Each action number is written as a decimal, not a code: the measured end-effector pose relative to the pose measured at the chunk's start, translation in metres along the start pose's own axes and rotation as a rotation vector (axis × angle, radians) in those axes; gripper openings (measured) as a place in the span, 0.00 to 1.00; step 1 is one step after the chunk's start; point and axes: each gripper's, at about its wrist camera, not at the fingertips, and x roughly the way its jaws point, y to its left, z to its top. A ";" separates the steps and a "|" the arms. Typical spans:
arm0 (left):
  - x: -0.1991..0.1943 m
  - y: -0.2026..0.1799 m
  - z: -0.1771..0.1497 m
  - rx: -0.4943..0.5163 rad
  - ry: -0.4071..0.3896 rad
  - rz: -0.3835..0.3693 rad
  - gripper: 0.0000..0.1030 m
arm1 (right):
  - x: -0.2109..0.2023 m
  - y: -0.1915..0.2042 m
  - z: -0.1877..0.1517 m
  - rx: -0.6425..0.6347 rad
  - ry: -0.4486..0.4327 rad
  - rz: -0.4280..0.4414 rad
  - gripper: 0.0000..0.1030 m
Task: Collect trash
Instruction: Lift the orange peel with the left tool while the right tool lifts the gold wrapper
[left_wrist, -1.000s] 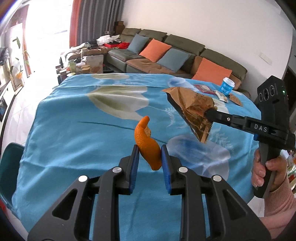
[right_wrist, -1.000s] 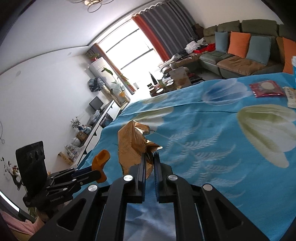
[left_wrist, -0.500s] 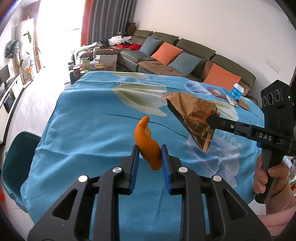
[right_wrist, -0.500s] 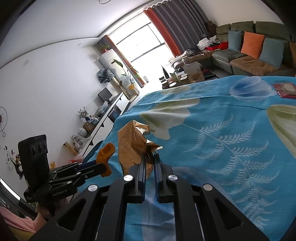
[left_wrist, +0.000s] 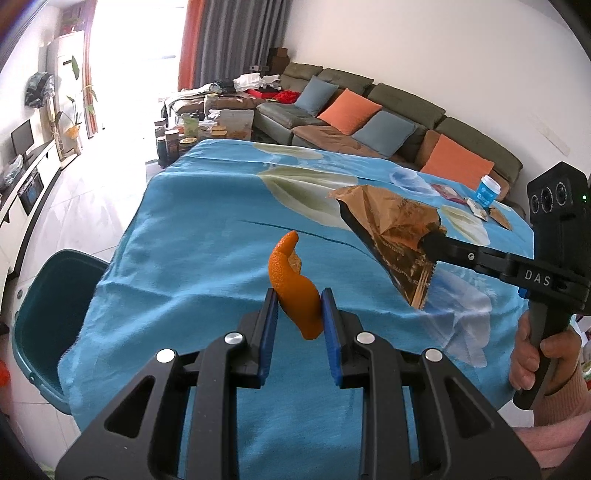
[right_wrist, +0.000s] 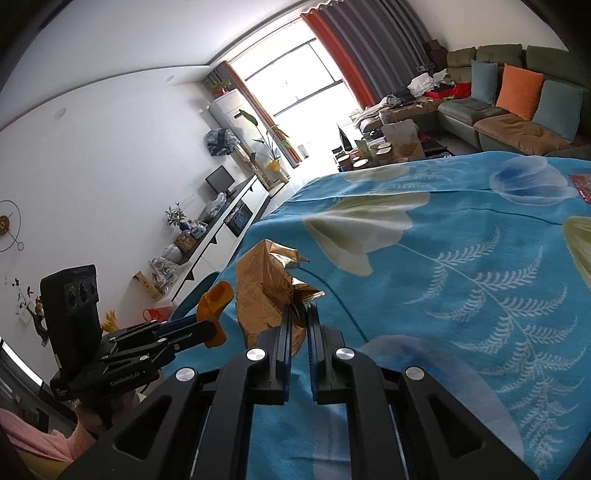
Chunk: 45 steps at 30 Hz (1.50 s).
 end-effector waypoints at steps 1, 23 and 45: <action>-0.001 0.001 0.000 -0.002 -0.002 0.002 0.23 | 0.001 0.000 -0.001 -0.001 0.001 0.003 0.07; -0.016 0.020 -0.005 -0.038 -0.030 0.050 0.23 | 0.028 0.024 0.002 -0.041 0.039 0.049 0.07; -0.034 0.055 -0.014 -0.101 -0.056 0.106 0.23 | 0.068 0.055 0.008 -0.085 0.100 0.108 0.07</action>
